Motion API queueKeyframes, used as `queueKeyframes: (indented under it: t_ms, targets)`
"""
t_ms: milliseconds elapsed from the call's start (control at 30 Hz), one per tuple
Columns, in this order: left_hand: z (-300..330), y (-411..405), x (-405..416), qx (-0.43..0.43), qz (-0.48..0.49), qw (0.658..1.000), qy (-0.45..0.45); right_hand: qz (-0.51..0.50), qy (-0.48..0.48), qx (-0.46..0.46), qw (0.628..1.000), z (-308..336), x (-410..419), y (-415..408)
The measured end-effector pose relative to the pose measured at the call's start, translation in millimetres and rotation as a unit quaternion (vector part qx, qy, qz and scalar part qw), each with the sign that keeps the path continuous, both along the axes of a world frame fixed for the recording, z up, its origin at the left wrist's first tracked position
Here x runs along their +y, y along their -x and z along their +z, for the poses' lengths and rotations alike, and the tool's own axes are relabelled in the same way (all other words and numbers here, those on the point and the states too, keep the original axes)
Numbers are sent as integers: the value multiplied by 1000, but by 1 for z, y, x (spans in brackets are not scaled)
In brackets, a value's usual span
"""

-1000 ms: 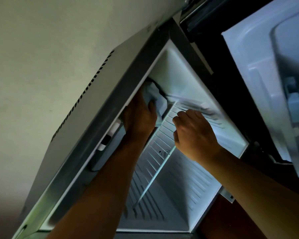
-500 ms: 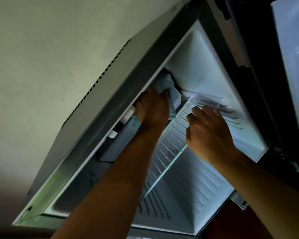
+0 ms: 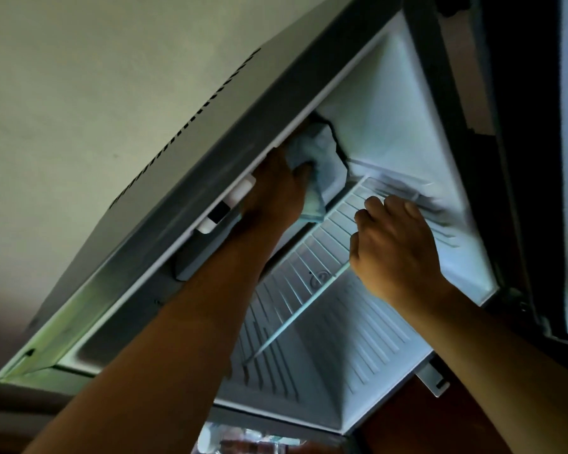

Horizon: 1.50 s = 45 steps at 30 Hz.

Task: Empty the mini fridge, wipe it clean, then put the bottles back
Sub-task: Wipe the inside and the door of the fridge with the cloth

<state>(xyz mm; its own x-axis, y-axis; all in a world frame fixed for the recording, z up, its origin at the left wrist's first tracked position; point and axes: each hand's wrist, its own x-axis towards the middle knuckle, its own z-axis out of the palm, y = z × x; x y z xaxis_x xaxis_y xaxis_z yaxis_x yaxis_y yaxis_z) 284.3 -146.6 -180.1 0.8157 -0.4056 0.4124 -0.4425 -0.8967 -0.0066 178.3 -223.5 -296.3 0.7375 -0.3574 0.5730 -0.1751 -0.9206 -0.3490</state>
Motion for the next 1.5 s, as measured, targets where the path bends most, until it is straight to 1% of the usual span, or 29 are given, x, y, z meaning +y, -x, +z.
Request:
queueKeyframes:
  t_ms: [67,133,267,300,400,500,600,733,800,867,967,1100,1200,1300,1367,1433,1467,1500]
  targets:
    - [-4,8,24,-18,6,1000,12,2,-4,13,1000,2,-2,2]
    - [-7,14,43,-11,-1,999,35,5,-14,24,1000,4,-2,3]
    - [-7,10,37,10,11,999,41,-4,-41,68,997,13,3,1]
    - [-8,9,31,-3,21,1000,24,-5,-53,84,995,17,7,0]
    - [-11,2,22,-71,69,992,-79,27,-74,114,990,26,23,-7]
    - [-14,0,19,-82,70,989,-102,68,-70,111,989,28,41,-14]
    - [-15,-1,11,-99,70,985,-124,33,-55,115,991,26,48,-20]
    - [-14,-5,-1,-69,40,995,-60,-1,-41,101,994,22,52,-23]
    - [-15,-6,0,-88,39,992,-81,2,-31,99,995,20,52,-23]
    - [-15,-6,6,-82,23,992,-96,12,-26,111,993,22,51,-22]
    - [-8,-6,14,-33,-19,999,-37,9,-10,109,994,20,50,-19]
    - [-9,-5,33,-13,28,997,-70,13,-16,113,993,20,51,-17]
    - [-12,3,56,-41,6,997,-72,16,-11,111,994,22,49,-17]
    - [-18,11,79,-37,58,992,-108,16,-12,111,994,19,49,-18]
    - [-19,15,81,-40,89,989,-113,13,-13,98,995,19,49,-18]
    - [-18,19,77,-48,104,988,-107,15,-16,94,995,17,51,-17]
    - [-18,18,75,-56,107,986,-117,13,-11,98,995,17,50,-17]
    - [-15,18,73,-46,113,984,-128,13,-7,102,995,17,50,-18]
